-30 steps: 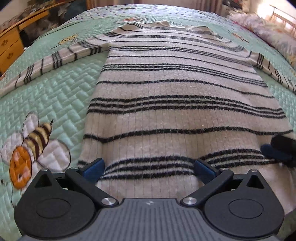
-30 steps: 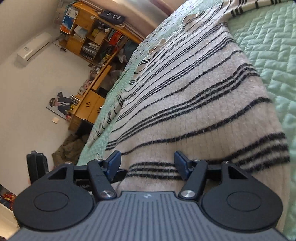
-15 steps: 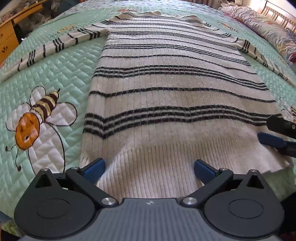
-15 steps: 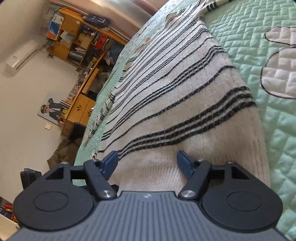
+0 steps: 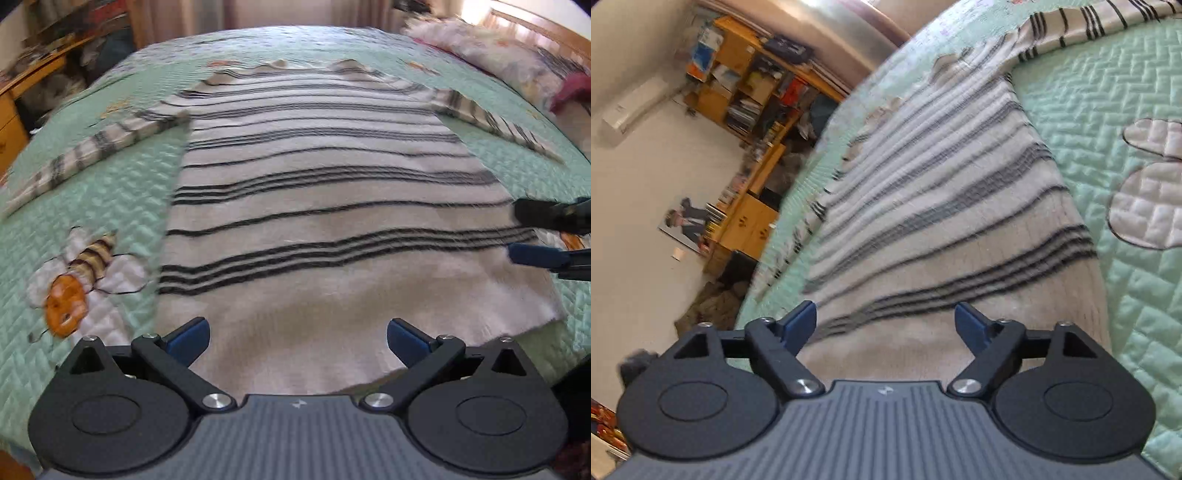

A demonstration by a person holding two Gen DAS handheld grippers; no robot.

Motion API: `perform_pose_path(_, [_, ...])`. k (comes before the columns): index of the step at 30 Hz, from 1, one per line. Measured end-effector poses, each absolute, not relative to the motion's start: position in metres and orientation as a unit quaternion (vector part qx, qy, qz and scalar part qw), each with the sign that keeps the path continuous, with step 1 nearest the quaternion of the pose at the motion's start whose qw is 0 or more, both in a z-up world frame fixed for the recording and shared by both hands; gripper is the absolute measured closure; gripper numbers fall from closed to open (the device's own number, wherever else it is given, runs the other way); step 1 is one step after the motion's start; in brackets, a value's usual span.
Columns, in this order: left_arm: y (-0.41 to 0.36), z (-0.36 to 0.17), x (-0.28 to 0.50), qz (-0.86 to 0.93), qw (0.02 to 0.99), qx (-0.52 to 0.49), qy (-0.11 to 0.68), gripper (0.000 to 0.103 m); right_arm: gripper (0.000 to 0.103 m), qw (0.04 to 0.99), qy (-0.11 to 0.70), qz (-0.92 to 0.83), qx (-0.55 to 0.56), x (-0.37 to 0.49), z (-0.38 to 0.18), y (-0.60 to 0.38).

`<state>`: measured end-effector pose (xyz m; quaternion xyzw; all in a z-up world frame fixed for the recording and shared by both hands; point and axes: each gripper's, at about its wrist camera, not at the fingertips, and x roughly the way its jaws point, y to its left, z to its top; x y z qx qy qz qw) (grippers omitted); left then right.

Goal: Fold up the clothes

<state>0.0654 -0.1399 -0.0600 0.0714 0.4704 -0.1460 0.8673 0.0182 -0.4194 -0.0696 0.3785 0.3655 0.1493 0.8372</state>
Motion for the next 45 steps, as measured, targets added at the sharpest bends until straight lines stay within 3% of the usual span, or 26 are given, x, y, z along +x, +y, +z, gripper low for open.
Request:
perform_pose_path(4, [-0.139,-0.081,0.066,-0.152,0.854,0.063,0.494,0.001,0.024,0.809,0.37,0.141,0.436,0.005,-0.101,-0.436])
perform_pose_path(13, [-0.123,-0.062,0.074,-0.153,0.863,0.015,0.482,0.001,0.021,0.816,0.333,0.173,0.44,0.006,-0.066,-0.43])
perform_pose_path(15, [-0.114,-0.079,0.082,-0.143,0.847,-0.008,0.511,0.001,0.02,0.819,0.341,0.166,0.43,0.009,-0.068,-0.429])
perform_pose_path(22, [-0.103,-0.07,0.076,-0.149,0.849,-0.031,0.505,0.001,0.024,0.79,0.382,0.12,0.464,0.002,-0.094,-0.438])
perform_pose_path(27, [-0.109,-0.06,0.077,-0.151,0.858,-0.011,0.49,0.001,0.02,0.81,0.355,0.143,0.445,0.003,-0.071,-0.43])
perform_pose_path(32, [-0.106,-0.078,0.078,-0.153,0.846,-0.002,0.51,0.001,0.023,0.796,0.403,0.104,0.44,-0.001,-0.093,-0.435])
perform_pose_path(38, [-0.102,-0.075,0.079,-0.151,0.844,-0.019,0.514,0.001,0.023,0.793,0.392,0.108,0.453,-0.008,-0.093,-0.437])
perform_pose_path(45, [-0.114,-0.052,0.069,-0.192,0.859,-0.021,0.473,0.001,0.02,0.805,0.36,0.108,0.459,-0.013,-0.078,-0.445])
